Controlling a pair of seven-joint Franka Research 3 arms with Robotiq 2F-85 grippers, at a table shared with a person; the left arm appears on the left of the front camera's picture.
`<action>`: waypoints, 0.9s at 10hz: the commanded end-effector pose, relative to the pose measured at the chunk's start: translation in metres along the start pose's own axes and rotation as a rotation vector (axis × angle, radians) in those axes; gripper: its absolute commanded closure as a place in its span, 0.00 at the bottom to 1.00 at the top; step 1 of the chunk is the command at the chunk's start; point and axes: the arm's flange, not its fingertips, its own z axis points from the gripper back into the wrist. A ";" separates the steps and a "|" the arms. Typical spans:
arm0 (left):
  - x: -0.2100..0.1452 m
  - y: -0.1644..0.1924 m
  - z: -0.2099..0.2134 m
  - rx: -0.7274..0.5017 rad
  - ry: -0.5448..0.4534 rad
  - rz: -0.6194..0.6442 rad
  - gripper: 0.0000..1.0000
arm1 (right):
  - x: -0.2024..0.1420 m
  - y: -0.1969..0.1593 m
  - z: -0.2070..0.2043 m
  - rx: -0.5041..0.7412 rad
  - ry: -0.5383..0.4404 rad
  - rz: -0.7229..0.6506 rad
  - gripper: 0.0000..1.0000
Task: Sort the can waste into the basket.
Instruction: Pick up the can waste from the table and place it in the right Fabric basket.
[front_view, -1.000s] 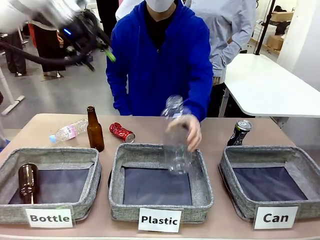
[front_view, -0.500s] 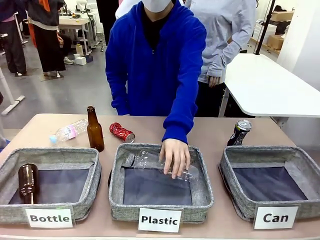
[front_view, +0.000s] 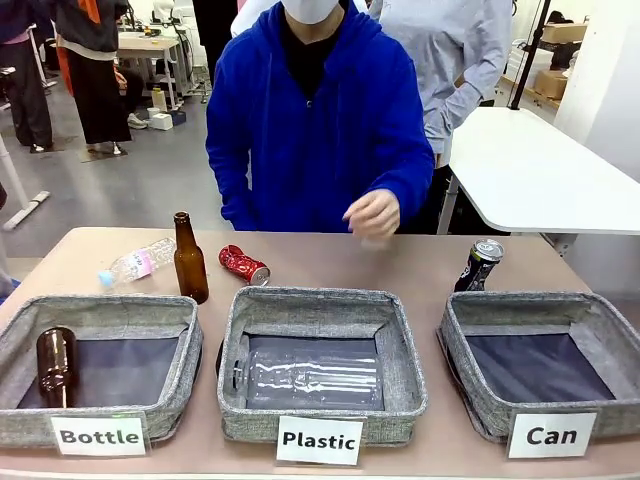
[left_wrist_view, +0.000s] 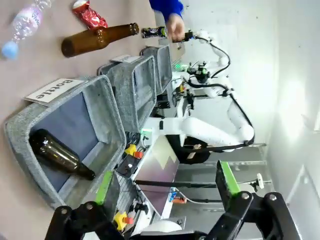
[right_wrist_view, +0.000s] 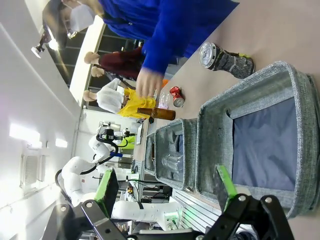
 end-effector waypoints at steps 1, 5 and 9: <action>0.001 0.015 0.000 -0.089 -0.014 -0.014 0.00 | 0.002 0.001 -0.001 0.019 -0.016 0.027 0.00; 0.020 -0.002 -0.021 -0.032 -0.005 0.018 0.00 | 0.002 0.001 -0.001 0.019 -0.016 0.027 0.00; 0.059 -0.096 -0.063 0.208 -0.060 0.093 0.00 | 0.002 0.001 -0.001 0.019 -0.016 0.027 0.00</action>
